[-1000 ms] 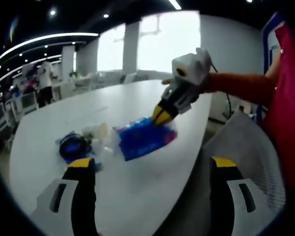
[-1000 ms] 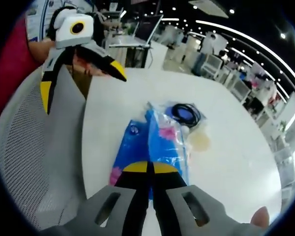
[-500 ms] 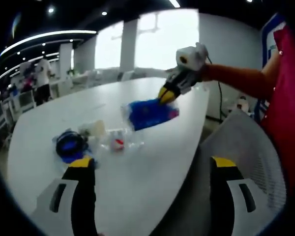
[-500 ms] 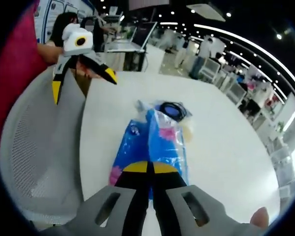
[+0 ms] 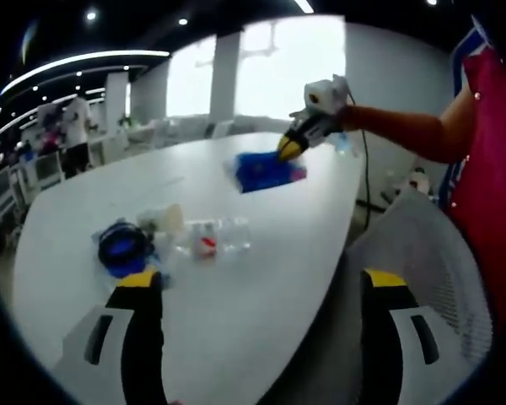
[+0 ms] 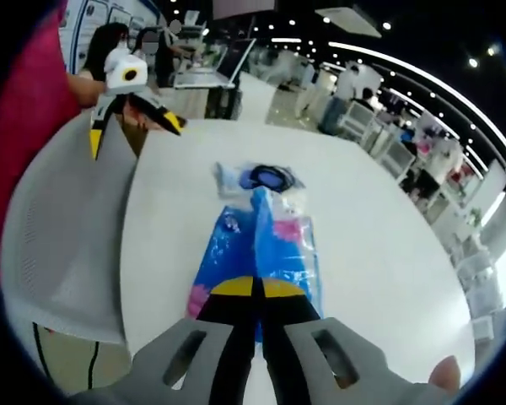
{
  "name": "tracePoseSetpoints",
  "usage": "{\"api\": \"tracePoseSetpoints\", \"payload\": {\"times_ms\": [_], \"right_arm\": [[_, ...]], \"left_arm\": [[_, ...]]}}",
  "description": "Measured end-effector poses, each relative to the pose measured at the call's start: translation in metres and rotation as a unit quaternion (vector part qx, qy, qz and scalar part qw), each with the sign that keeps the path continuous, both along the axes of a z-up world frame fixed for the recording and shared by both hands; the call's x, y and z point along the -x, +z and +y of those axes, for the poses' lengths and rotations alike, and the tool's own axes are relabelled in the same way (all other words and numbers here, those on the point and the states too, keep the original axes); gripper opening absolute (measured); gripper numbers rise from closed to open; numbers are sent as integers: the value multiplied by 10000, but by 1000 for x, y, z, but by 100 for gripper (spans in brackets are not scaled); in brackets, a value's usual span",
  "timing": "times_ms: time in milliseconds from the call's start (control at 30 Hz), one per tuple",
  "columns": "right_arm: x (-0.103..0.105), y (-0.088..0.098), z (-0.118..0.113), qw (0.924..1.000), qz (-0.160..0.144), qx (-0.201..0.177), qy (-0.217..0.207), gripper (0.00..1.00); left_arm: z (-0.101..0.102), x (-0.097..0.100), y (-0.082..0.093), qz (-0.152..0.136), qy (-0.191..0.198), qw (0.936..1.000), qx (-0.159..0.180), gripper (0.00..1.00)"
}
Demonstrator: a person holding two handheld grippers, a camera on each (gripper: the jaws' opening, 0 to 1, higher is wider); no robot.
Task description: Arrange the tabletop items into an orderly group along one side of the table until the central work area is clear of visible clutter.
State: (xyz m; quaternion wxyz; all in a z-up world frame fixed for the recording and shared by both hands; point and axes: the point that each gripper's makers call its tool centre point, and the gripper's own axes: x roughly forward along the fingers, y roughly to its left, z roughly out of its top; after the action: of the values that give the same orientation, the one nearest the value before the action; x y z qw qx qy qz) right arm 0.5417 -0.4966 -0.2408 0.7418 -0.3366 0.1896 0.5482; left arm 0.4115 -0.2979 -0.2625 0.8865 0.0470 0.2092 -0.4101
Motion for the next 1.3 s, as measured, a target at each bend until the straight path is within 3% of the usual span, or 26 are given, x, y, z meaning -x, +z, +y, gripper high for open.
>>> {"api": "tracePoseSetpoints", "payload": {"times_ms": [167, 567, 1000, 1300], "right_arm": [[-9, 1, -13, 10000, -5, -79, 37, 1], [-48, 1, -52, 9996, -157, 153, 159, 1], [-88, -26, -76, 9969, -23, 558, 558, 1], [-106, -47, -83, 9925, 115, 704, 996, 1]], "left_arm": [[0, -1, -2, 44, 34, 10000, -3, 95], [6, -3, -13, 242, 171, 9994, -154, 95], [5, -5, -12, 246, 225, 9994, -67, 95], [10, -7, -21, 426, 366, 9983, -132, 95]]}}
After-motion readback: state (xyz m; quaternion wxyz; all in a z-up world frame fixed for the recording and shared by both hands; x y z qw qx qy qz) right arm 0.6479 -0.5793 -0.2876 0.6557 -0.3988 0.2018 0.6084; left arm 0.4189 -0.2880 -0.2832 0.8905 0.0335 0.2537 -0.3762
